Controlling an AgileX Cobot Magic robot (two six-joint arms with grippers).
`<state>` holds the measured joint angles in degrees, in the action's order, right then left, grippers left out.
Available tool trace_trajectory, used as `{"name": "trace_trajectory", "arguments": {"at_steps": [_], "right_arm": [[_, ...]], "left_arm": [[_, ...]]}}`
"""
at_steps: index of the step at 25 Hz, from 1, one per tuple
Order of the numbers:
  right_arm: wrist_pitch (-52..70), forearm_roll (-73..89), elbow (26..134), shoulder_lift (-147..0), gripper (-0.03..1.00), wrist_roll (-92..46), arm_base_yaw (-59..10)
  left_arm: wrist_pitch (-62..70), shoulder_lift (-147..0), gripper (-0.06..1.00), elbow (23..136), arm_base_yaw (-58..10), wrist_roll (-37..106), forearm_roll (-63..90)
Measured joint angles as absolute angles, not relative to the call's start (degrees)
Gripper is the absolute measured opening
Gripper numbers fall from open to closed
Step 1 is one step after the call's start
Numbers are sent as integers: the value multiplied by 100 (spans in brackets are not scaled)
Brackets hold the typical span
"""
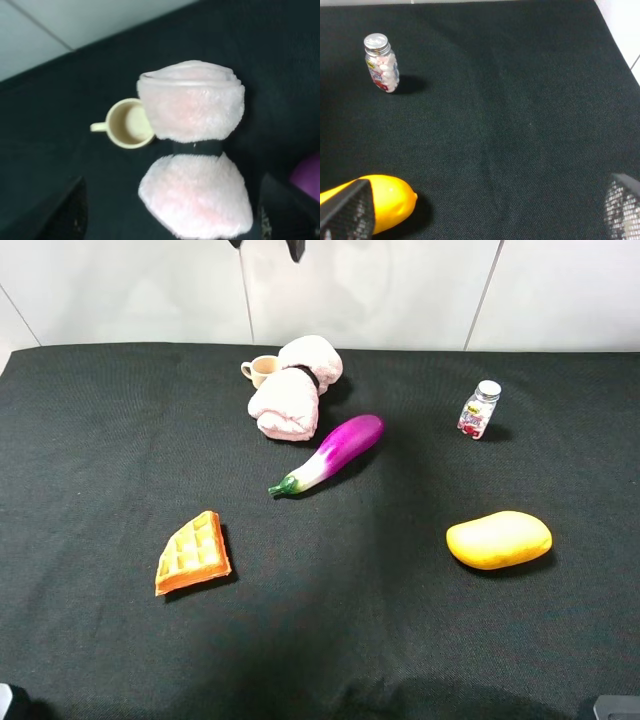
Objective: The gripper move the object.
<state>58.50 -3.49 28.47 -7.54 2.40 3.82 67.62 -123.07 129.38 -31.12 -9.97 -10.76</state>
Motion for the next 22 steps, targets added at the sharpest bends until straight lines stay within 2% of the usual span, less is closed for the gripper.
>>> {"name": "trace_trajectory", "arguments": {"at_steps": [6,13,22], "right_arm": [[5850,-349,2847,-754,69,240,382],[5850,-349,2847,-754,69,240,382],[5850,-349,2847,-754,69,240,382]], "left_arm": [[6762,-11280,74,11675,-2850,-979,-1297],[6757,-9701,74,9769,-2145,-954,-1441],[6697,-7058,75,6881,-393,-834,-1297]]}}
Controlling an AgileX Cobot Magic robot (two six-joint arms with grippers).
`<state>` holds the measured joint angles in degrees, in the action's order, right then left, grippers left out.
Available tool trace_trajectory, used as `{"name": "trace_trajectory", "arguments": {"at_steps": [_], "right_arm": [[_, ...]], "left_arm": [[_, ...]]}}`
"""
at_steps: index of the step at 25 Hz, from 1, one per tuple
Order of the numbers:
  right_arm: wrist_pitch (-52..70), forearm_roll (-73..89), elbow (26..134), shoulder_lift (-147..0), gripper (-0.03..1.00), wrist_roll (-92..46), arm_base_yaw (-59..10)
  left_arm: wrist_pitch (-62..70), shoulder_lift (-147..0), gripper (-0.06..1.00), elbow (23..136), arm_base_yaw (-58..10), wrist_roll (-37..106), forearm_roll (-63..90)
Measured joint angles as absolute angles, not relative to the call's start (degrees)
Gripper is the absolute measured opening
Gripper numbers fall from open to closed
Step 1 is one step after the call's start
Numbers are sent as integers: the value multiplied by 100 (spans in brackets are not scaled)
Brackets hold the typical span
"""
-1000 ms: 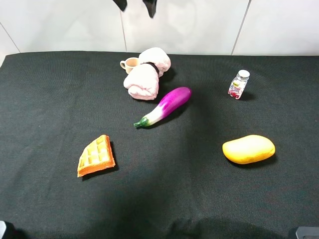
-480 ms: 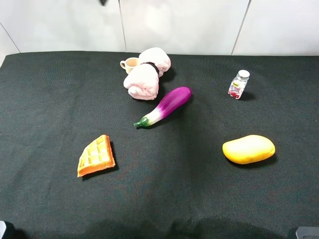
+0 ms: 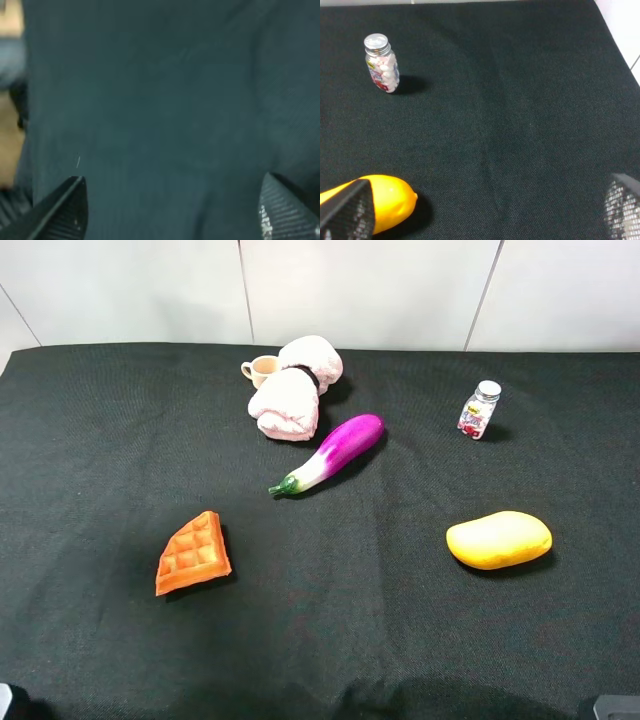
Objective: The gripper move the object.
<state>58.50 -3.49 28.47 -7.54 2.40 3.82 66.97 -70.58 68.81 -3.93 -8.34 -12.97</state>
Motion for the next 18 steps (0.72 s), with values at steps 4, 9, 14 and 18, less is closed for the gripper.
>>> {"name": "trace_trajectory", "arguments": {"at_steps": [4,9,14,18], "right_arm": [[5850,-349,2847,-754,69,240,382],[5850,-349,2847,-754,69,240,382],[5850,-349,2847,-754,69,240,382],[5850,-349,2847,-754,69,240,382]], "left_arm": [[6539,-5941,78,5921,183,-811,-1066],[6486,-4770,79,5034,235,-802,-884],[6479,-3758,79,4342,235,-797,-735],[6479,-3126,79,3766,235,-762,-734]]}}
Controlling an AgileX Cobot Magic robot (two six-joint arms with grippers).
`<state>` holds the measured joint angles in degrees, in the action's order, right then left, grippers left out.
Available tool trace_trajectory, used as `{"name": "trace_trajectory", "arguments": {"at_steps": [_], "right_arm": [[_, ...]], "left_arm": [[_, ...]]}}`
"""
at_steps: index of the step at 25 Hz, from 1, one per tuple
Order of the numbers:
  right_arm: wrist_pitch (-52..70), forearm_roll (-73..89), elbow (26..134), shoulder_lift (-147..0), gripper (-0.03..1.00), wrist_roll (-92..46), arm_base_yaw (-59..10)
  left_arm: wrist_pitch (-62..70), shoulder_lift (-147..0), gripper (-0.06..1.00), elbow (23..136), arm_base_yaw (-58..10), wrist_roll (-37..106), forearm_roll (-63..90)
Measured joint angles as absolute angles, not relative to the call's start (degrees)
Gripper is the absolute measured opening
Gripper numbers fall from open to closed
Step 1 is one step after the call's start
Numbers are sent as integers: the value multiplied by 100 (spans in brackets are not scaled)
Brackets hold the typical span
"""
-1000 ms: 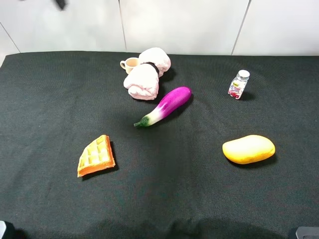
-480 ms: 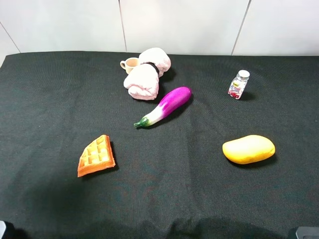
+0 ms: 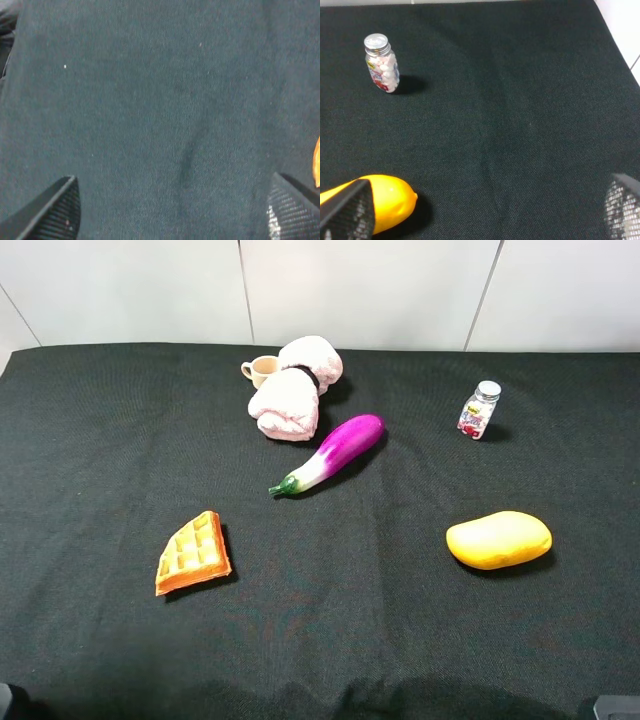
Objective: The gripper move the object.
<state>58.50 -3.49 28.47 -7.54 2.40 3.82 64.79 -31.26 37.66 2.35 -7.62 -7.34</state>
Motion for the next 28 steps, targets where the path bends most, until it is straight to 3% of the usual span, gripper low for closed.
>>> {"name": "trace_trajectory", "arguments": {"at_steps": [6,28], "right_arm": [[5850,-349,2847,-754,69,240,382],[5850,-349,2847,-754,69,240,382]], "left_arm": [[6479,-2453,79,3114,235,-691,-718],[6098,-156,79,2817,-29,-558,-527]]}}
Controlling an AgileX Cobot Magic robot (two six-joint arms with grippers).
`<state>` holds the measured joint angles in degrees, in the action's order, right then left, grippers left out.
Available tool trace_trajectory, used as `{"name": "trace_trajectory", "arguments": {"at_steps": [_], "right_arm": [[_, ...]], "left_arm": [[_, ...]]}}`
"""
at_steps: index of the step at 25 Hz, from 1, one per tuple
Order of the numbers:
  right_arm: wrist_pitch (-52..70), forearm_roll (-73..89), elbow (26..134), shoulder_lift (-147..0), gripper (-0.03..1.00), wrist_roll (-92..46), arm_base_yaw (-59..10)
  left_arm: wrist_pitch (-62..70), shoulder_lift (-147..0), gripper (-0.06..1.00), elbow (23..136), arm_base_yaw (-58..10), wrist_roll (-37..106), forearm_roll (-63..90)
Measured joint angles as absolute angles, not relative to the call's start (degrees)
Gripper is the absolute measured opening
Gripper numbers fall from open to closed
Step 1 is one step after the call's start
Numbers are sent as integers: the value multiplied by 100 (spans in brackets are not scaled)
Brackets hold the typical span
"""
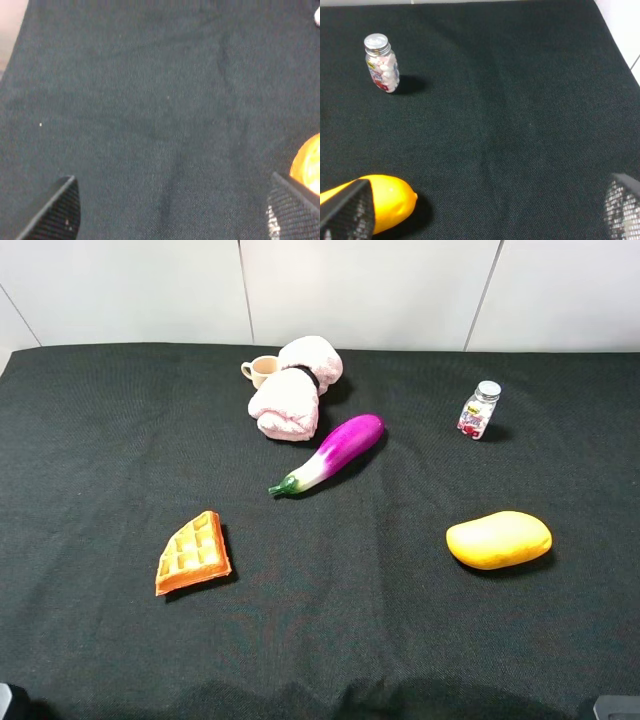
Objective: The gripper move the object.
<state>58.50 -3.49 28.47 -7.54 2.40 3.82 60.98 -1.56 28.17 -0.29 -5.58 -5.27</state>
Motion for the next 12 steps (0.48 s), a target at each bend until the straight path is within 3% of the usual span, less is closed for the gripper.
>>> {"name": "trace_trajectory", "arguments": {"at_steps": [12], "right_arm": [[5850,-349,2847,-754,69,240,382]], "left_arm": [[6094,14,79,2807,-188,-552,-538]]}}
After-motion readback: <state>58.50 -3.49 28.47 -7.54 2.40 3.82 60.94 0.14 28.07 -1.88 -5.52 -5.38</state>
